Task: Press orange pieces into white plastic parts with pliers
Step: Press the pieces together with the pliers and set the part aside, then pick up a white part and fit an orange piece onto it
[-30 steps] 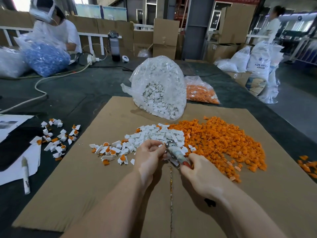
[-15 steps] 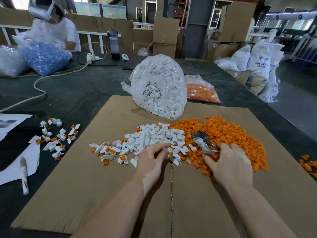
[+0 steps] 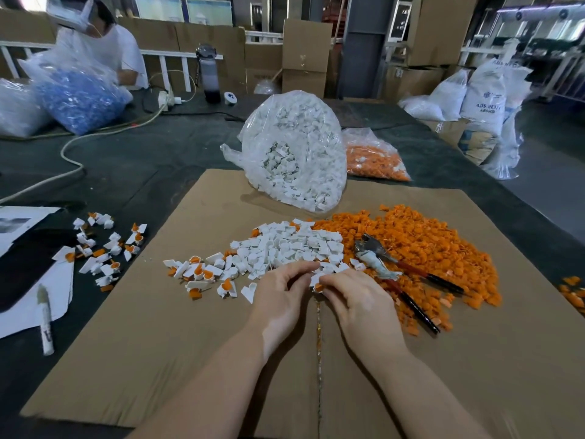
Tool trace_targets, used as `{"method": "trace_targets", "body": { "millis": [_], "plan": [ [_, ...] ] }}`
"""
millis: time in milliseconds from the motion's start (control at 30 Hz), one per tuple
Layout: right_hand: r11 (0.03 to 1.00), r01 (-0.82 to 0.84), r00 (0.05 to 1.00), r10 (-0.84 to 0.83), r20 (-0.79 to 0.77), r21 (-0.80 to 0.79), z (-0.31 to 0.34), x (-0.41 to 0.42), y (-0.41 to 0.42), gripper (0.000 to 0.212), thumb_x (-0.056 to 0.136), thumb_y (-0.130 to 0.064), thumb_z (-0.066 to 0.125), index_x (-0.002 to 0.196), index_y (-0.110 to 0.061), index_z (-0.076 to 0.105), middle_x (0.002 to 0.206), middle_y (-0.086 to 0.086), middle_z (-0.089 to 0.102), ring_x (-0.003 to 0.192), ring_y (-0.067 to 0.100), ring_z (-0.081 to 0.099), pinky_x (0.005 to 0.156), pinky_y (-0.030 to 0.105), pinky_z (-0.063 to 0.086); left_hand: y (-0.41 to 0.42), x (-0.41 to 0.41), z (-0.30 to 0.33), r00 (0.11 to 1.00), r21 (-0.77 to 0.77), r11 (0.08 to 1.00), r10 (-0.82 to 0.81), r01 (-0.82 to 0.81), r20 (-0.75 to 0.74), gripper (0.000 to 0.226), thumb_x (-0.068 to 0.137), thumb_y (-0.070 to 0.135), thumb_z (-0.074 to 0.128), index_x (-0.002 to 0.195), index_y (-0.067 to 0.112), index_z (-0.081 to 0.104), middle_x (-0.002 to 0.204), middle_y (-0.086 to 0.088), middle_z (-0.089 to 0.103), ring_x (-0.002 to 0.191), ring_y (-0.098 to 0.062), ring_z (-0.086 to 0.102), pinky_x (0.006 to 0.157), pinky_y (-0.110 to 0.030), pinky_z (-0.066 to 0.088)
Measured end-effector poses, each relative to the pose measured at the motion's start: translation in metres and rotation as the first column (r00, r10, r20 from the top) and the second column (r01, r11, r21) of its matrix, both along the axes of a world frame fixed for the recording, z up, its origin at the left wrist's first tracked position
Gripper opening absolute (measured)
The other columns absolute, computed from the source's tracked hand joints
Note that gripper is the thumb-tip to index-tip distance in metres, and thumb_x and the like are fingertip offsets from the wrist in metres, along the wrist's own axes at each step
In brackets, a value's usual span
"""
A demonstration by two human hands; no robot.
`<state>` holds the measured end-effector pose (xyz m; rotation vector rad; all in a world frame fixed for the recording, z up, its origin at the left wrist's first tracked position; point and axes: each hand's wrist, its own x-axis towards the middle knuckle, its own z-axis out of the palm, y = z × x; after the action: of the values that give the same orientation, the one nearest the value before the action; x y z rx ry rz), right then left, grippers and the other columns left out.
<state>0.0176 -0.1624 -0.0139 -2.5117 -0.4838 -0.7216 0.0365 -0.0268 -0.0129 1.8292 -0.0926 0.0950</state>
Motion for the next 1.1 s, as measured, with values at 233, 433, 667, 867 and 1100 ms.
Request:
{"method": "trace_targets", "body": {
  "millis": [233,433,667,867,1100],
  "plan": [
    [0.987,0.028,0.996,-0.015,-0.082,0.158,-0.005,-0.001,0.001,0.007,0.080,0.001,0.068,0.082,-0.006,0.068,0.080,0.002,0.067,0.080,0.018,0.062,0.069,0.028,0.050,0.000,-0.005,-0.003,0.997,0.122,0.990,-0.071,0.073,-0.021,0.038,0.077,0.010,0.073,0.107,0.032,0.064,0.088,0.013,0.065,0.076,0.005,0.056,0.071,-0.002,0.039],
    [0.988,0.009,0.996,0.005,-0.086,0.155,-0.004,-0.003,0.000,0.007,0.079,-0.003,0.071,0.084,-0.008,0.068,0.082,0.001,0.066,0.084,0.016,0.061,0.073,0.025,0.048,-0.003,-0.005,-0.003,0.998,0.202,0.977,-0.065,0.062,0.008,0.030,0.078,0.020,0.074,0.102,0.033,0.062,0.082,0.000,0.064,0.073,-0.004,0.055,0.069,-0.015,0.045],
    [0.984,0.009,0.999,-0.001,-0.042,0.175,-0.003,-0.002,0.001,0.002,0.084,-0.010,0.068,0.084,-0.007,0.067,0.081,0.000,0.062,0.083,0.016,0.058,0.072,0.026,0.047,-0.003,-0.007,-0.003,0.993,0.273,0.960,-0.085,0.061,0.079,0.021,0.084,0.022,0.067,0.101,0.032,0.063,0.095,0.015,0.063,0.090,0.001,0.055,0.078,-0.010,0.041],
    [0.983,0.039,0.998,-0.030,-0.055,0.178,-0.003,-0.003,0.000,0.009,0.086,-0.012,0.064,0.081,-0.005,0.065,0.078,0.001,0.061,0.078,0.018,0.058,0.069,0.024,0.045,0.004,-0.008,-0.007,0.965,0.161,0.964,0.182,-0.214,0.190,0.019,0.085,0.015,0.065,0.091,0.033,0.063,0.091,0.017,0.053,0.091,-0.009,0.050,0.079,-0.009,0.036],
    [0.989,0.014,1.000,-0.011,-0.018,0.147,-0.003,-0.003,0.002,0.009,0.086,-0.007,0.064,0.077,-0.004,0.064,0.074,0.003,0.060,0.073,0.019,0.057,0.065,0.030,0.050,0.050,-0.001,-0.006,0.804,0.437,0.675,0.509,-0.594,0.306,0.014,0.087,0.022,0.063,0.099,0.025,0.070,0.102,0.004,0.047,0.106,-0.017,0.035,0.092,-0.032,0.019]
  ]
}}
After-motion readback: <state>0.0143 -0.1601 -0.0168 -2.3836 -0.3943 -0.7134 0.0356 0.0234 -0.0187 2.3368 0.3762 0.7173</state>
